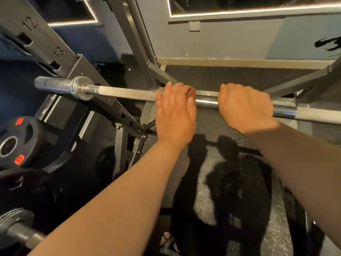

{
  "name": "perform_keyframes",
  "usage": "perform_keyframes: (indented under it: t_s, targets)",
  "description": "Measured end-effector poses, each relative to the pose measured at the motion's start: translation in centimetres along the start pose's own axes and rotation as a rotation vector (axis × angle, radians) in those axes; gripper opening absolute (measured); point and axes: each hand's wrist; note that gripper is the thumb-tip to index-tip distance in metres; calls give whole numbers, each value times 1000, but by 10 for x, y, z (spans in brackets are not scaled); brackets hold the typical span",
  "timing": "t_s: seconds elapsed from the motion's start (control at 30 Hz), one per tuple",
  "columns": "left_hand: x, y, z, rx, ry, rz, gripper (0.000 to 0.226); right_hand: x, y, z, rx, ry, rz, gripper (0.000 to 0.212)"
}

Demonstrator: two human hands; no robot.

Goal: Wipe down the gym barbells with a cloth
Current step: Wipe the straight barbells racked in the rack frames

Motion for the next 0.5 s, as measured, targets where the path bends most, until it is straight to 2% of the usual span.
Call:
perform_keyframes:
  t_s: [0.1,0.17,0.2,0.27,0.37,0.43,0.5]
  targets:
    - [-5,-9,-1,127,67,-244,27,-2,-2,-2,-39,-35,13,20]
    - [11,-10,9,140,104,-314,26,-2,-2,0,-36,-32,30,25]
    - [19,-10,14,131,105,-284,26,-3,-3,2,-15,-38,39,30]
    - [31,-4,22,70,111,-102,27,-3,-2,5,36,-79,81,43]
    - [18,-1,14,-48,100,131,27,-3,-3,6,33,-70,104,47]
    - [-3,-6,3,-58,67,139,26,-3,-4,3,-16,-51,93,41]
    - [-20,-13,-7,1,46,14,23,-2,-5,2,-60,-71,104,33]
Point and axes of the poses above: each hand's wrist, its own y-axis away from the middle knuckle, its own z-axis out of the palm, x = y × z, and after that the axes turned 4 degrees about x, right-handed
